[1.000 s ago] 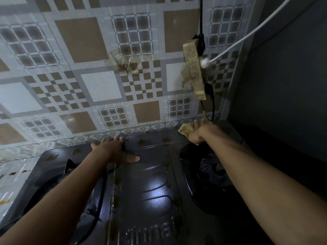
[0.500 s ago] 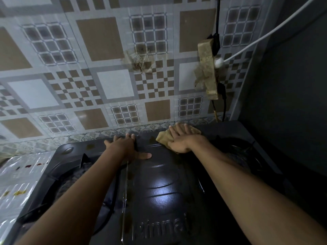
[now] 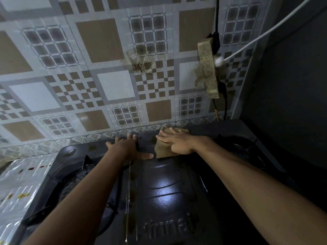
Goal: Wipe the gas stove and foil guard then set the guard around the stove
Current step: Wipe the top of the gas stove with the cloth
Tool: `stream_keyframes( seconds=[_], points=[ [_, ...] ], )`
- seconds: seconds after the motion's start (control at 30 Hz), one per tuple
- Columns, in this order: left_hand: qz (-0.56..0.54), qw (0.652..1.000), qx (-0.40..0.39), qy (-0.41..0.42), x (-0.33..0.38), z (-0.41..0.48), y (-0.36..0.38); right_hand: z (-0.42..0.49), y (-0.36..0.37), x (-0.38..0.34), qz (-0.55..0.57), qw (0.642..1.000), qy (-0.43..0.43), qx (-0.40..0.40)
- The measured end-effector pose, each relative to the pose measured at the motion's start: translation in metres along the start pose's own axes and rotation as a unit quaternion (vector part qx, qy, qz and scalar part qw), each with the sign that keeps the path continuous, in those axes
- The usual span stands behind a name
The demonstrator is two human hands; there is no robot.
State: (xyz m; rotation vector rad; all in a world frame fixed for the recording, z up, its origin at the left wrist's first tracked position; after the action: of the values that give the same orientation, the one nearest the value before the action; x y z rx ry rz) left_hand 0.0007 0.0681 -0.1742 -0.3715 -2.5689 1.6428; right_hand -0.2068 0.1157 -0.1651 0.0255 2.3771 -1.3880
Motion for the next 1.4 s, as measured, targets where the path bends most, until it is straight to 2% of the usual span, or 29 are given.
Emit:
stream_keyframes(
  seconds=[0.13,0.23,0.27,0.4,0.7,0.83,1.07,1.27,1.4],
  points=[
    [0.001,1.000,0.000,-0.006,0.001,-0.001,0.000,-0.001,-0.007,0.003,0.019,0.999,0.021,0.017],
    [0.000,1.000,0.004,-0.007,0.002,-0.001,0.000,0.002,-0.004,-0.009,0.099,0.983,0.086,0.126],
    [0.001,1.000,0.005,-0.006,0.001,-0.001,0.000,0.006,0.001,-0.017,0.092,0.978,0.111,0.151],
    [-0.014,1.000,0.006,-0.001,-0.001,-0.001,0.004,0.030,0.033,-0.030,0.004,0.972,0.170,0.161],
    [-0.017,1.000,-0.002,0.004,-0.001,0.003,0.004,0.024,0.026,-0.010,-0.047,0.987,0.010,0.150],
    [-0.019,1.000,-0.008,0.000,0.000,0.004,0.004,0.024,0.028,-0.005,-0.047,0.987,-0.034,0.147],
    [-0.020,0.996,-0.087,0.018,-0.013,0.024,0.001,0.012,0.022,-0.013,-0.049,0.992,-0.062,0.095],
    [-0.006,0.996,-0.089,0.012,-0.014,0.032,0.003,-0.002,0.038,-0.022,-0.016,0.993,-0.055,0.104],
    [-0.069,0.996,-0.061,-0.016,-0.012,0.037,0.007,-0.013,0.045,-0.027,-0.002,0.994,-0.019,0.106]
  ],
)
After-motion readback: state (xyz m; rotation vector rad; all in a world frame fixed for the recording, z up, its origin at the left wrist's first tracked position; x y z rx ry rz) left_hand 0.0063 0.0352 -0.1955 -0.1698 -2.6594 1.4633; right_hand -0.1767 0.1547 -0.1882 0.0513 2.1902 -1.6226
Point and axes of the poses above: each hand's wrist, its own z-axis towards the middle knuckle, its own y-axis out of the palm, x = y × z, the point moved 2 cm from there along z, towards the middle knuckle
